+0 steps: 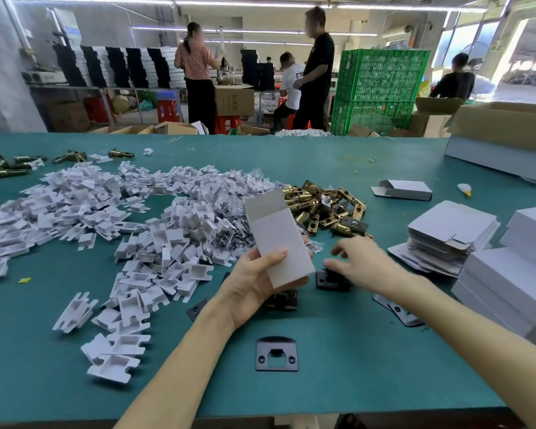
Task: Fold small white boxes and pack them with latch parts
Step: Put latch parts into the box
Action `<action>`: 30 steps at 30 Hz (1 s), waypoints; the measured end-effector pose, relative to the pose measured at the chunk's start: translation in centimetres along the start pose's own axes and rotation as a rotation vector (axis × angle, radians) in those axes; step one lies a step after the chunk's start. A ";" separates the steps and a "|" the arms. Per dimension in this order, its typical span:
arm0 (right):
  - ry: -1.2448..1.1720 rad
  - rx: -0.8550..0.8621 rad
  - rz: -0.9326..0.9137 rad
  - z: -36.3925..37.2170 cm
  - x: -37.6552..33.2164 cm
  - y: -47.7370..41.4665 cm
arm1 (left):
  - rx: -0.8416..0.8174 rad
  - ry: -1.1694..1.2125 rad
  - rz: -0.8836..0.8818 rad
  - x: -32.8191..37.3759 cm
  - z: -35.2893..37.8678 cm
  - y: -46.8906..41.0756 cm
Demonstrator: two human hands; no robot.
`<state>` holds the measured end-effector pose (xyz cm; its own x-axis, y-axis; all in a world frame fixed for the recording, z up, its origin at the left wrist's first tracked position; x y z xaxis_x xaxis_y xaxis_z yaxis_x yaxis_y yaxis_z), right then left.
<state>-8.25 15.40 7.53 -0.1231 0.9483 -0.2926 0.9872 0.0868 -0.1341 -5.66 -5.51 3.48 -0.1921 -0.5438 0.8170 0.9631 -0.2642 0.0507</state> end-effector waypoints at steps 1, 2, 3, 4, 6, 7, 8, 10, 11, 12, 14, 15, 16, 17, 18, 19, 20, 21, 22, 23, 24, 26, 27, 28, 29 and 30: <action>-0.034 -0.011 0.013 0.7 0.4 0.1 | 0.000 -0.024 0.000 -0.1 0.0 0.0; -0.082 -0.008 0.033 1.1 0.8 0.2 | -0.004 -0.045 -0.002 -0.2 0.1 0.0; -0.124 0.005 0.051 1.3 1.0 0.3 | -0.013 -0.059 -0.006 -0.2 0.1 0.0; -0.145 0.014 0.065 1.3 1.3 0.3 | -0.024 -0.069 -0.009 -0.2 0.2 0.1; -0.132 0.005 0.073 1.2 1.5 0.2 | -0.037 -0.086 -0.011 -0.2 0.2 0.1; -0.119 -0.006 0.082 1.2 1.5 0.2 | -0.040 -0.092 -0.012 -0.2 0.2 0.1; -0.126 -0.012 0.093 1.3 1.6 0.2 | -0.041 -0.095 -0.014 -0.3 0.2 0.1; -0.184 -0.012 0.129 1.4 1.7 0.3 | -0.037 -0.094 -0.019 -0.3 0.2 0.1; -0.206 -0.012 0.149 1.5 1.7 0.4 | -0.033 -0.094 -0.021 -0.3 0.2 0.1; -0.210 -0.005 0.162 1.6 1.7 0.4 | -0.029 -0.097 -0.021 -0.3 0.2 0.1; -0.205 0.027 0.168 1.7 1.8 0.5 | -0.032 -0.109 -0.017 -0.2 0.2 0.1; -0.210 0.048 0.166 1.6 1.8 0.6 | -0.035 -0.116 -0.014 -0.2 0.2 0.2; -0.218 0.065 0.161 1.5 1.7 0.7 | -0.036 -0.119 -0.013 -0.2 0.2 0.2; -0.228 0.076 0.155 1.4 1.7 0.8 | -0.037 -0.120 -0.014 -0.2 0.2 0.2; -0.239 0.082 0.150 1.2 1.7 1.0 | -0.037 -0.122 -0.014 -0.3 0.3 0.2; -0.247 0.085 0.142 1.0 1.7 1.0 | -0.036 -0.125 -0.013 -0.3 0.2 0.2; -0.255 0.095 0.125 0.7 1.6 1.0 | -0.033 -0.127 -0.014 -0.3 0.2 0.2; -0.272 0.119 0.104 0.2 1.5 1.0 | -0.029 -0.129 -0.018 -0.3 0.2 0.1; -0.300 0.160 0.084 -0.4 1.2 0.9 | -0.024 -0.129 -0.023 -0.3 0.2 0.1; -0.332 0.219 0.060 -1.3 0.8 0.8 | -0.020 -0.130 -0.028 -0.3 0.1 0.1; -0.368 0.289 0.033 -2.3 0.3 0.7 | -0.019 -0.132 -0.031 -0.3 0.1 0.1; -0.465 0.414 -0.029 -4.5 -1.0 0.4 | -0.030 -0.150 -0.031 -0.3 0.2 0.1; -0.523 0.459 -0.064 -5.6 -1.8 0.3 | -0.043 -0.160 -0.028 -0.4 0.2 0.1; -0.569 0.495 -0.105 -6.6 -2.7 0.3 | -0.060 -0.165 -0.026 -0.4 0.3 0.2; -0.597 0.523 -0.148 -7.5 -3.7 0.3 | -0.080 -0.163 -0.027 -0.4 0.3 0.3; -0.605 0.544 -0.193 -8.2 -4.7 0.4 | -0.106 -0.158 -0.031 -0.4 0.3 0.3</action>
<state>-6.42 13.51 16.59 -0.4712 0.5906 -0.6551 0.7757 -0.0760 -0.6265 -5.22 -5.08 3.34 -0.1810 -0.4046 0.8964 0.9306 -0.3654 0.0229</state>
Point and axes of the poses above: each hand's wrist, its own y-axis away from the middle knuckle, its own z-axis out of the palm, x = y × z, the point moved 2 cm from there along -y, towards the middle knuckle, and after that the axes turned 9 degrees about x, right-handed, at the moved point
